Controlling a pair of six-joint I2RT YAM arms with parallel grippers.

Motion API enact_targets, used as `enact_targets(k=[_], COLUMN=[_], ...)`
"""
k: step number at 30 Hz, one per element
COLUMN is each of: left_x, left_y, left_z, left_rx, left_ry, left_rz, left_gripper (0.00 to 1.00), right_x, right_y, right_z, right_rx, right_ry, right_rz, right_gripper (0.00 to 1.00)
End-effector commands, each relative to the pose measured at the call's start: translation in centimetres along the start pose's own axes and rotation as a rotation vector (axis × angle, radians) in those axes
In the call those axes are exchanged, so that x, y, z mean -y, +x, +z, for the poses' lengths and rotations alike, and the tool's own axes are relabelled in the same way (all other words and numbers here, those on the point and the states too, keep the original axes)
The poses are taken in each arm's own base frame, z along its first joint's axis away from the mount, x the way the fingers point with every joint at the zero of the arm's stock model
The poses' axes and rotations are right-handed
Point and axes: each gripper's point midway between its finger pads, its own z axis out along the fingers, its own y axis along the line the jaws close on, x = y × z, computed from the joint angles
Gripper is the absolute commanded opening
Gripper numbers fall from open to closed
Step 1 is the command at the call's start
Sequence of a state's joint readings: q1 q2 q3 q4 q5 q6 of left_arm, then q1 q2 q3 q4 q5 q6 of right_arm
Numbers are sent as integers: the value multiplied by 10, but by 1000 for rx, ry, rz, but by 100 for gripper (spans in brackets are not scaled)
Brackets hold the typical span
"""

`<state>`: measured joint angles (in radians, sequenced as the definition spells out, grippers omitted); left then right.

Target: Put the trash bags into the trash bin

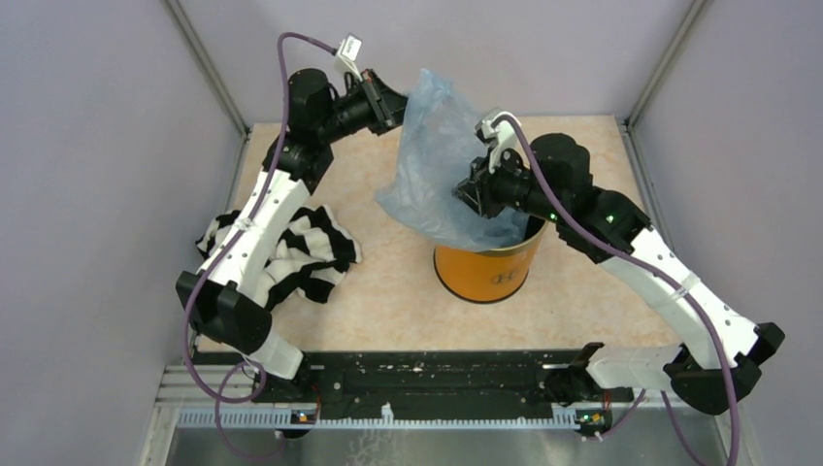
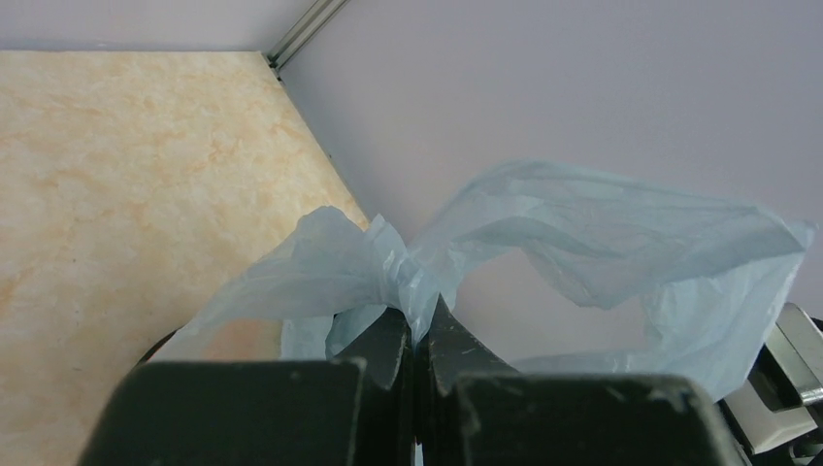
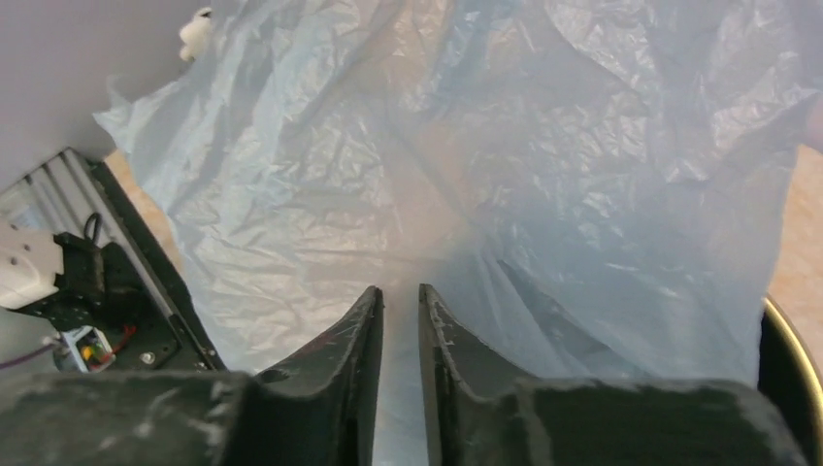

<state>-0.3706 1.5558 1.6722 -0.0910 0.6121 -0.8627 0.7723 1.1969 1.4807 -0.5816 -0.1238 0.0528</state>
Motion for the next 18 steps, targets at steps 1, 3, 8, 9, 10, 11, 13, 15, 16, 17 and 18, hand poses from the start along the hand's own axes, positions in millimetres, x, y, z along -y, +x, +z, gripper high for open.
enact_targets(k=[1,3,8,9,10,11,13,15,16,17,18], left_x=[16,17,16,16,16,17,17,17,16,17,17], left_y=[-8,-8,-6,-5,-5,-5,-4,-3,-3,-3,-2], left_z=[4,5,7,8,8,8,9,9,10,11,12], left_rx=[12,11,5,3,3,2,1,-1,-3,-5,-8], left_ry=[43,47,46,47,46,48,48,49,48,50,51], left_rz=[42,43,41,40,39,40,40,40,38,38,38], left_gripper=[0,0,0,0,0,0,0,0,0,0,0], right_x=[11,14,12,11,10,8,6,4,2,2,1], right_y=[-20,-17,-16,-16,-16,-14,-13,-14,-14,-14,-12], right_z=[-22,-25,-34,-34,-33,-32,-29,-24,-21,-16,-10], right_rx=[75,71,105,107,104,97,89,89,88,83,72], right_ry=[83,106,98,90,82,70,52,31,20,10,-2], right_rz=[0,6,6,1,-5,-15,-33,-55,-58,-83,-101], right_gripper=[8,0,21,42,61,76,92,98,99,99,99])
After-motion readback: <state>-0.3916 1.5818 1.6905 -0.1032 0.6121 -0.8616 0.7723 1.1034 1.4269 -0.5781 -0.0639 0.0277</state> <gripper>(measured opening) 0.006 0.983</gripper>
